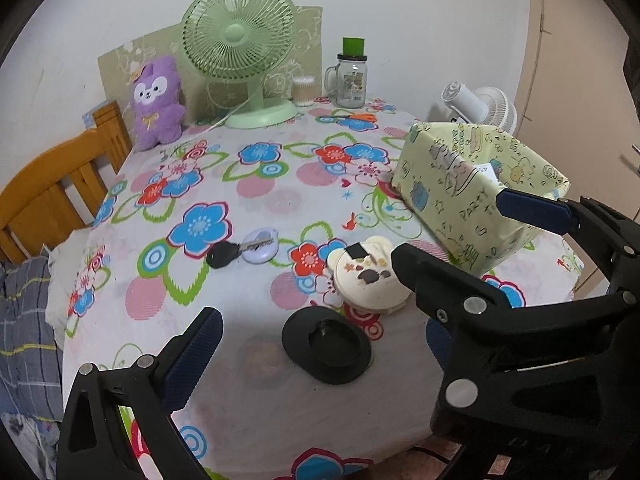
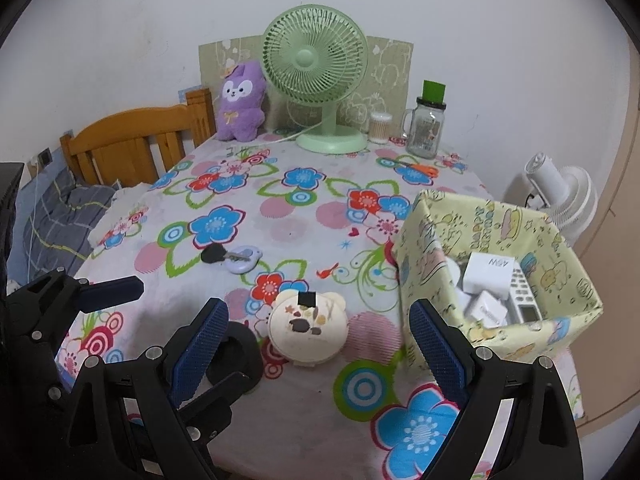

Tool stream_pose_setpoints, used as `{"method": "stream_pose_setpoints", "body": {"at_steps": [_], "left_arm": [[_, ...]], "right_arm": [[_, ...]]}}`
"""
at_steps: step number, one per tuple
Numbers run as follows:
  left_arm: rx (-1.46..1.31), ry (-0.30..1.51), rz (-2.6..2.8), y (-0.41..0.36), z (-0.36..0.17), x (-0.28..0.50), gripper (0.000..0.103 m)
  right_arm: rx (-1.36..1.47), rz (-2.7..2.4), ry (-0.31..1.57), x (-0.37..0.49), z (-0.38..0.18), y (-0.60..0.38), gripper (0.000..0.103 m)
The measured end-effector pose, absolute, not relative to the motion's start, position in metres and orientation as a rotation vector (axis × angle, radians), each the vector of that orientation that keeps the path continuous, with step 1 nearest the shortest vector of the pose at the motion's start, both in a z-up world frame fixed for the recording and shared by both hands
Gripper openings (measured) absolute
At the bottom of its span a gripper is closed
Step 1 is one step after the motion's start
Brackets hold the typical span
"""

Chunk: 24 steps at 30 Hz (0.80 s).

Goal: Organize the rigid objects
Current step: 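Move both grippers out of the box toward the cream round compact, then grasp the cream hedgehog-print round compact with the right gripper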

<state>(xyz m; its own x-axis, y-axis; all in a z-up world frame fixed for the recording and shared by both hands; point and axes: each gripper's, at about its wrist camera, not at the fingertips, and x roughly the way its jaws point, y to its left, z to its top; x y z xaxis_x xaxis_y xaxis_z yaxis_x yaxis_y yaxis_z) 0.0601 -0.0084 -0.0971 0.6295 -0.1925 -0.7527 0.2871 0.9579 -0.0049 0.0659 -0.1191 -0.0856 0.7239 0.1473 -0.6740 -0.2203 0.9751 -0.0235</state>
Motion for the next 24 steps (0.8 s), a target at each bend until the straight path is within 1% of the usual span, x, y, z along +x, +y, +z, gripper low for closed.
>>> {"method": "stream_pose_setpoints", "body": {"at_steps": [12,24], "left_arm": [[0.093,0.901,-0.251,0.004,-0.126,0.067,0.103],[0.064,0.942,-0.230,0.016,-0.141,0.085,0.103]], "right_arm": [[-0.110,0.203,0.767,0.072,-0.114,-0.113,0.094],[-0.109,0.184,0.826,0.094,-0.132,-0.106,0.094]]}}
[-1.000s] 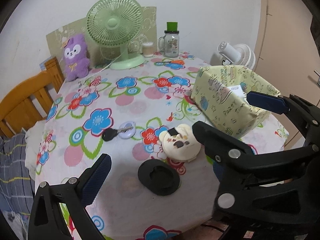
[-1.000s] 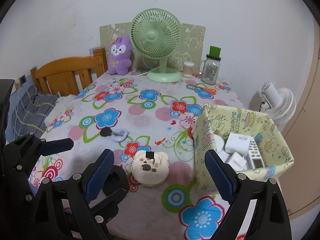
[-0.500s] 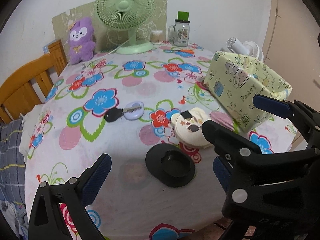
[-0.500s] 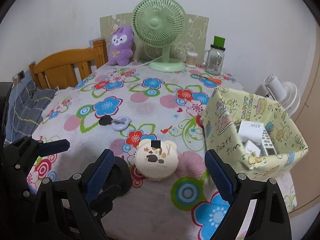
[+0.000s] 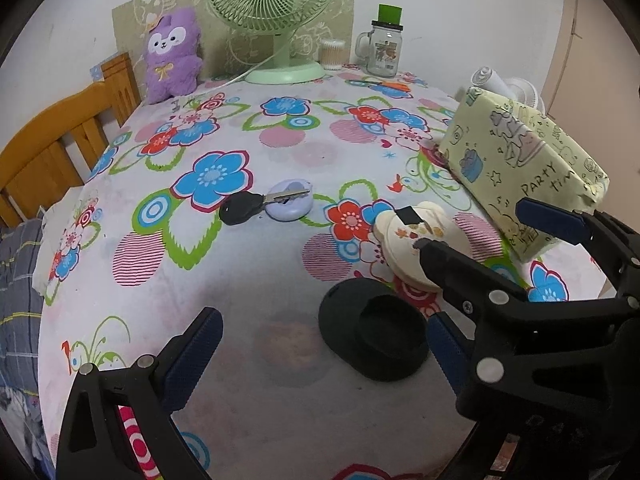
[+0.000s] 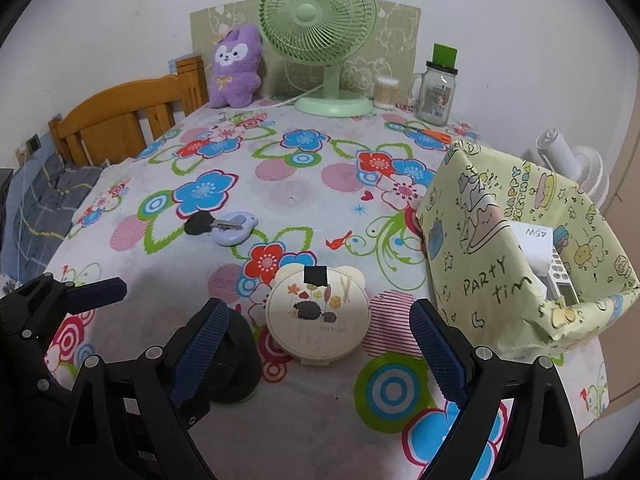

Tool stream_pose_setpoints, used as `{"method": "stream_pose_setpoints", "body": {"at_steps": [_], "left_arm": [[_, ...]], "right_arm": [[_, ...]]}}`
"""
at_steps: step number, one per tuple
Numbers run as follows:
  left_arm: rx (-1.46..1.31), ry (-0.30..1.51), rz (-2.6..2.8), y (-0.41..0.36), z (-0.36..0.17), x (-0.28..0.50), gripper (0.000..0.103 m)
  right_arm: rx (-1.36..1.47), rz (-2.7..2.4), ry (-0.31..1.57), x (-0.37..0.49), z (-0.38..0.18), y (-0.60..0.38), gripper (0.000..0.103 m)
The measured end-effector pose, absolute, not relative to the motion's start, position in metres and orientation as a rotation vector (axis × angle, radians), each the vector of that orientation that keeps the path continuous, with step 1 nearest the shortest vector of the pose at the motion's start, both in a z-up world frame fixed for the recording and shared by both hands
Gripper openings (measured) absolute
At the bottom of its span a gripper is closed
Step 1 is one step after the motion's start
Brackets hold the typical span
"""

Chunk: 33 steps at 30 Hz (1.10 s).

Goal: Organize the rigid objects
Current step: 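Grasp the cream hedgehog-print round compact with the right gripper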

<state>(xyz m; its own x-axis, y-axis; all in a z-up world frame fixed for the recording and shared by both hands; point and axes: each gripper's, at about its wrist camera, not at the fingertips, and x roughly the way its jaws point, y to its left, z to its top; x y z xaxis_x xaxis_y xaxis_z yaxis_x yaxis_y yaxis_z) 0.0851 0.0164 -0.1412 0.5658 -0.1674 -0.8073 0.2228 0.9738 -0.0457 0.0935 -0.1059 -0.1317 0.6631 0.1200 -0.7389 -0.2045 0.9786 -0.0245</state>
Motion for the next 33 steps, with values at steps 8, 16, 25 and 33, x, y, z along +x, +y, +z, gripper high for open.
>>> {"method": "stream_pose_setpoints", "body": {"at_steps": [8,16,25,33], "left_arm": [[0.056,0.957,-0.220,0.020,-0.147,0.103,0.103],[0.050,0.974,-0.236,0.022,-0.151,0.114,0.103],[0.059,0.978,-0.268,0.017,-0.151,0.115,0.103],[0.085,0.977,-0.282,0.014,-0.149,0.116,0.103]], "right_arm": [[-0.092,0.165,0.866,0.113,-0.139,-0.104,0.094],[-0.050,0.135,0.910,0.129,-0.150,-0.103,0.093],[0.008,0.076,1.023,0.145,-0.169,-0.104,0.087],[-0.042,0.071,1.053,0.149,-0.170,-0.096,0.076]]}}
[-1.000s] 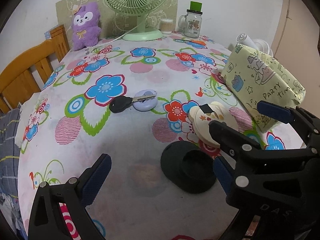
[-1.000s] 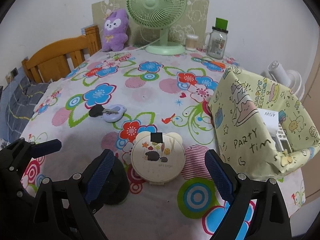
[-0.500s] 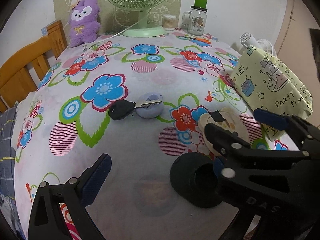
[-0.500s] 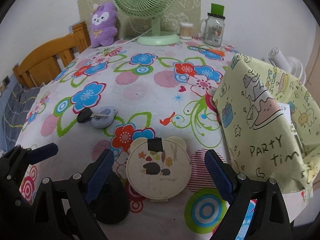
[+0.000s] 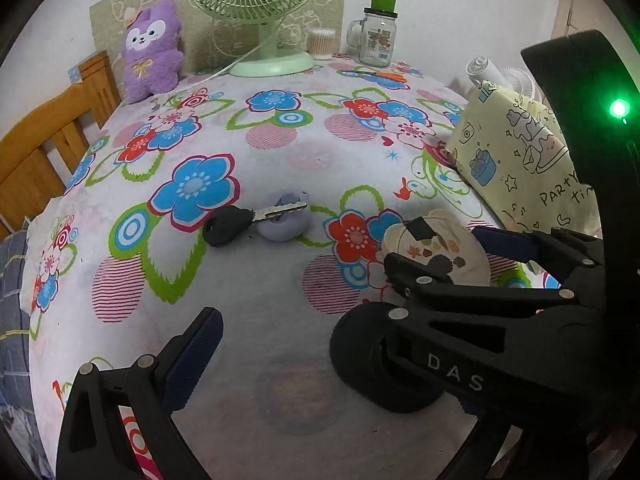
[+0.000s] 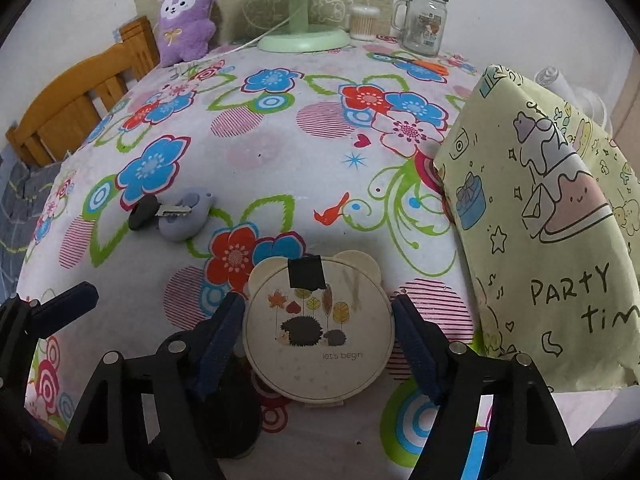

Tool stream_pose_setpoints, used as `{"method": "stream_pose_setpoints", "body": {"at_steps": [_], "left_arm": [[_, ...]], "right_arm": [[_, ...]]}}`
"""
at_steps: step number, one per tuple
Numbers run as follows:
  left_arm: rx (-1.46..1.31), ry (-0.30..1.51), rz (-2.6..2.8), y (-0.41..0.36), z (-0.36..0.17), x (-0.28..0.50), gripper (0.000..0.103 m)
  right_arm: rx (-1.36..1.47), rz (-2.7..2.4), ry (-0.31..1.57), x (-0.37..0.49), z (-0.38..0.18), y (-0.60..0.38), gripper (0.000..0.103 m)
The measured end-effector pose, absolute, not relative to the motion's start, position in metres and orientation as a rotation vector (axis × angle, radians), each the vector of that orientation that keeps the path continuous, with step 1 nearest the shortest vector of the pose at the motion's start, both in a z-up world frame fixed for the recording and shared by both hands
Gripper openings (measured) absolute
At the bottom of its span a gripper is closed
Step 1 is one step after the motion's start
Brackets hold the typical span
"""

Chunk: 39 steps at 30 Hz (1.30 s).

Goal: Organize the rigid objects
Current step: 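Grasp the cream hedgehog-print round compact with the right gripper, then grasp the lavender round fob beside the black key with the left gripper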

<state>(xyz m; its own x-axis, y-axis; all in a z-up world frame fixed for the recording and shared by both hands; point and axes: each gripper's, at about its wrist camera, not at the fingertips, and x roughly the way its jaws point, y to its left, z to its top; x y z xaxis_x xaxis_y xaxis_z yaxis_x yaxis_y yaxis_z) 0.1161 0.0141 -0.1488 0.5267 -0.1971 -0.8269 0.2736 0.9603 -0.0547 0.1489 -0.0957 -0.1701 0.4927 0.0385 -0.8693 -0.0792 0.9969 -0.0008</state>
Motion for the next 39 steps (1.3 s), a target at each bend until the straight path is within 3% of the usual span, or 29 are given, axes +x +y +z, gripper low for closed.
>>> {"method": "stream_pose_setpoints", "body": {"at_steps": [8,17,20,22,27,36,39], "left_arm": [[0.045,0.973,-0.264,0.022,-0.146,0.133,0.103],[0.045,0.995,-0.217,0.034,-0.150,0.161,0.096],[0.041,1.005,-0.216,0.035,-0.153,0.170,0.084],[0.029,1.025,-0.223,0.034,-0.157,0.175,0.071],[0.067,1.001,-0.217,0.028,-0.157,0.180,0.057],[0.083,0.989,-0.212,0.021,-0.157,0.192,0.048],[0.090,0.986,-0.228,0.017,-0.157,0.193,0.040]], "right_arm": [[-0.049,0.062,1.008,0.159,-0.158,-0.094,0.076],[-0.031,0.061,0.999,0.177,-0.155,-0.090,0.077],[-0.021,0.058,1.001,0.184,-0.156,-0.089,0.077],[-0.024,0.056,1.004,0.188,-0.157,-0.088,0.077],[-0.016,0.056,1.016,0.195,-0.162,-0.090,0.077],[0.015,0.042,1.006,0.203,-0.161,-0.097,0.077],[0.022,0.034,1.003,0.203,-0.161,-0.100,0.077]]}}
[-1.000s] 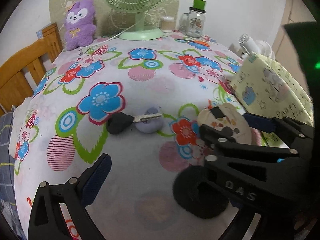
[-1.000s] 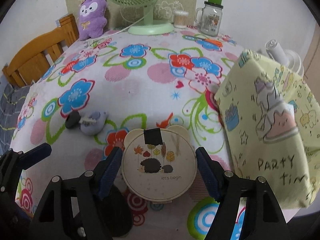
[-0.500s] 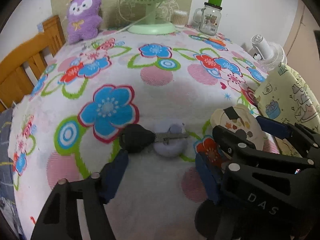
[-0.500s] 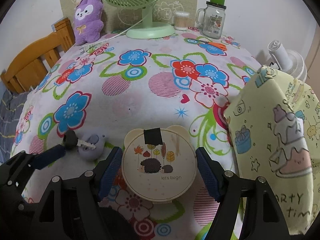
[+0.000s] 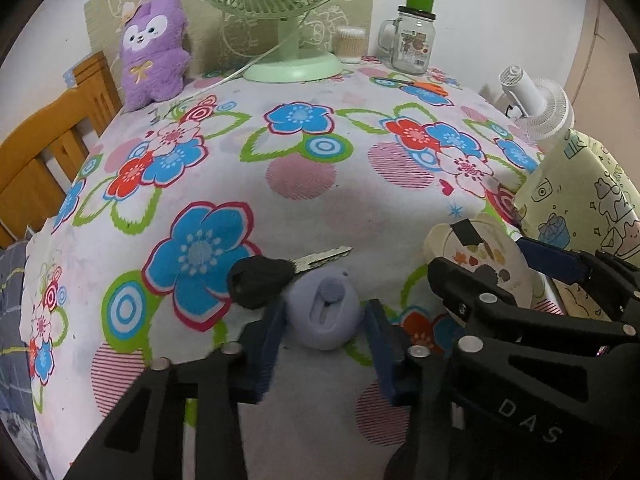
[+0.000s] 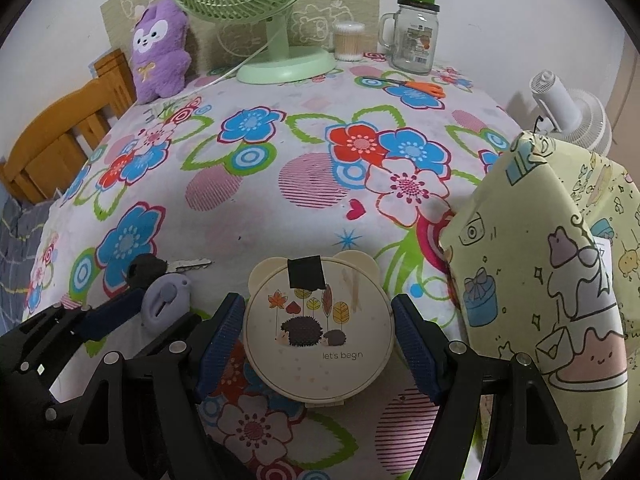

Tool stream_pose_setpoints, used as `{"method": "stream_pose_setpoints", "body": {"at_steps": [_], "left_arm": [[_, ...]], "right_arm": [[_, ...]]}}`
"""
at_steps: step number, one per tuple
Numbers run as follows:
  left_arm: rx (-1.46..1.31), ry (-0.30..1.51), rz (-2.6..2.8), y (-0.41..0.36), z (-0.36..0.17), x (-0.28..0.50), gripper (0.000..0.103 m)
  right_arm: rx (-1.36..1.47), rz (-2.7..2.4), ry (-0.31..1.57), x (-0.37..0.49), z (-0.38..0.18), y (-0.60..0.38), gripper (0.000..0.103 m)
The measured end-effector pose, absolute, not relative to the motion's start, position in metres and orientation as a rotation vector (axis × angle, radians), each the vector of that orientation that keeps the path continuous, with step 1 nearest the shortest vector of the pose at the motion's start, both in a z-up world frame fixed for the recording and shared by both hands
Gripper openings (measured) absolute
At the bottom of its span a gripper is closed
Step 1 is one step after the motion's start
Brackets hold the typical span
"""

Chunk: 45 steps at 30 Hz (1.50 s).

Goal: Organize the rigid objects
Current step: 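Grasp the lavender round fob beside the black key with the left gripper, then carry the lavender fob and cream compact in both grippers over the yellow box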

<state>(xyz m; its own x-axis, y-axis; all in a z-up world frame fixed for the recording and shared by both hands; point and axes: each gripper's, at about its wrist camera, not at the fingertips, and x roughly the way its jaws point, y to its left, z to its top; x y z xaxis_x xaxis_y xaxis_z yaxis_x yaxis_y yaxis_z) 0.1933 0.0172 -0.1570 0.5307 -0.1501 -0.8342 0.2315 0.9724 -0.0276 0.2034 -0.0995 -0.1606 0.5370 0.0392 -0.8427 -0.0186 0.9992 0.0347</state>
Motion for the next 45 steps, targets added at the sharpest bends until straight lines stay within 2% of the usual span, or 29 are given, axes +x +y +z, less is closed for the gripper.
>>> {"method": "stream_pose_setpoints", "body": {"at_steps": [14,45], "left_arm": [[0.102,0.952,-0.232,0.013,-0.138,0.169,0.040],[0.083,0.815,-0.216,-0.011,-0.065,0.085,0.040]], "right_arm": [[0.013,0.052,0.970,0.184,-0.143,-0.099,0.077],[-0.044,0.073,0.808,0.102,-0.066,-0.116,0.077]]}}
